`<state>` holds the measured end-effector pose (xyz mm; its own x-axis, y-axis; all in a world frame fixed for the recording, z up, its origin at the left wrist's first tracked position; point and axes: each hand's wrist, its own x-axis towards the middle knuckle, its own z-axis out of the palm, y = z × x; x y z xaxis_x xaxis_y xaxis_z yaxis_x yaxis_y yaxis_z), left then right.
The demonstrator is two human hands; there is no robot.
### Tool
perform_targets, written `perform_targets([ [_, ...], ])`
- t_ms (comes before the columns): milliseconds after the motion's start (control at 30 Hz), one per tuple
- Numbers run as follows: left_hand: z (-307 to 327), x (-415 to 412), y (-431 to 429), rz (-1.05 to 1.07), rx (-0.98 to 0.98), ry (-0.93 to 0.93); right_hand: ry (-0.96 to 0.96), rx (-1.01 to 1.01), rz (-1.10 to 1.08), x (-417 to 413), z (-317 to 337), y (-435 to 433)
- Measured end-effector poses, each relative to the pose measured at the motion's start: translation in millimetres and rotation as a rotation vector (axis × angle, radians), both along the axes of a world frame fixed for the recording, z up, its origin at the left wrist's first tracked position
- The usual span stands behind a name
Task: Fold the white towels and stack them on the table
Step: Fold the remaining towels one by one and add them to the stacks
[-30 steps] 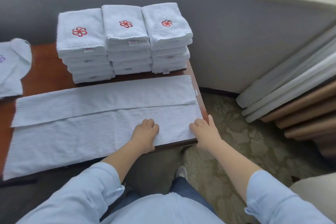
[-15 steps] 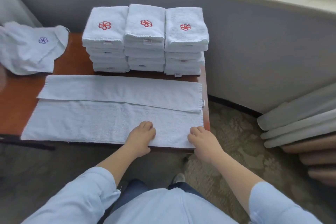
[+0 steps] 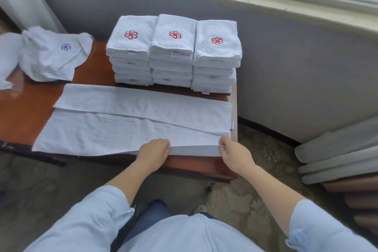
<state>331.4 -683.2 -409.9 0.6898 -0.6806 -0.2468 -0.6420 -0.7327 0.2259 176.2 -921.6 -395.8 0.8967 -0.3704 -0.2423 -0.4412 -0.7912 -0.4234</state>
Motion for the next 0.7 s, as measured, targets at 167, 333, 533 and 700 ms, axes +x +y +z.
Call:
perform_targets([
  [167, 12.8, 27.1, -10.9, 0.044, -0.055, -0.064, -0.080, 0.092, -0.180, 21.1, 6.0, -1.5],
  [333, 26.1, 63.5, -37.1, -0.023, -0.091, -0.046, -0.130, 0.088, -0.313, 47.6, 13.5, -14.5],
  [533, 23.6, 121.9, -80.0, -0.115, -0.052, 0.017, -0.129, 0.098, -0.472, 89.1, 14.7, -41.3],
  [700, 9.3, 163.0, -107.7, -0.206, -0.031, 0.086, -0.067, 0.080, -0.582, 120.6, 3.4, -55.9],
])
